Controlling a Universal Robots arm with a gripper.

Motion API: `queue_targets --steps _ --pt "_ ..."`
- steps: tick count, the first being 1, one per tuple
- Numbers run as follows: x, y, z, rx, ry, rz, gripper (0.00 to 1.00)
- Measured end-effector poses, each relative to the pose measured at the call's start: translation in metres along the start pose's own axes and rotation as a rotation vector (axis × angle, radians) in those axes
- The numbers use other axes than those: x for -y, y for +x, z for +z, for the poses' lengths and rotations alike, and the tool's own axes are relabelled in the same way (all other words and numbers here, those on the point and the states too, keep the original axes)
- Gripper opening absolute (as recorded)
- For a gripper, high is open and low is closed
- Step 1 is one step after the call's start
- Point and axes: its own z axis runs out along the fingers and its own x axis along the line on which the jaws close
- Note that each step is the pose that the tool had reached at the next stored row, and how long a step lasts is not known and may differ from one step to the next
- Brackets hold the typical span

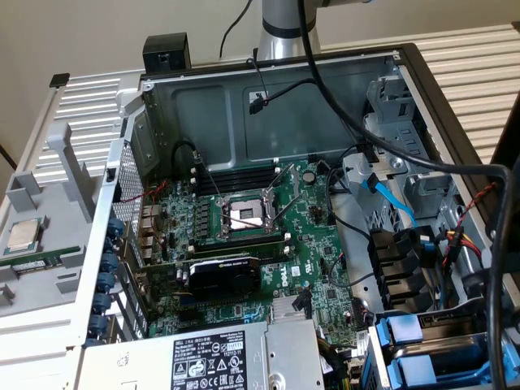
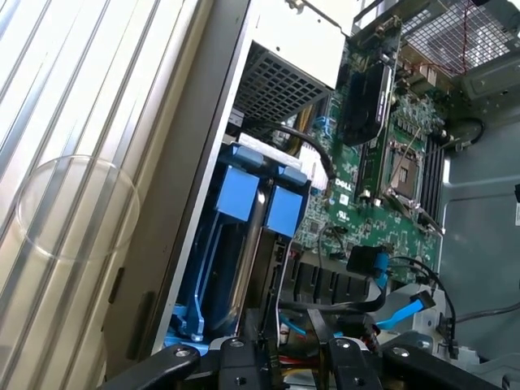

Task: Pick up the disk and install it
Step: 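Insert the first disk wire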

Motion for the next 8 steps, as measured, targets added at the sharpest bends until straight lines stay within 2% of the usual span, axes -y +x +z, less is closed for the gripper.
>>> queue_targets --steps 8 --pt "0.0004 0.0013 0.0016 -0.0001 0.0000 0.000 0.36"
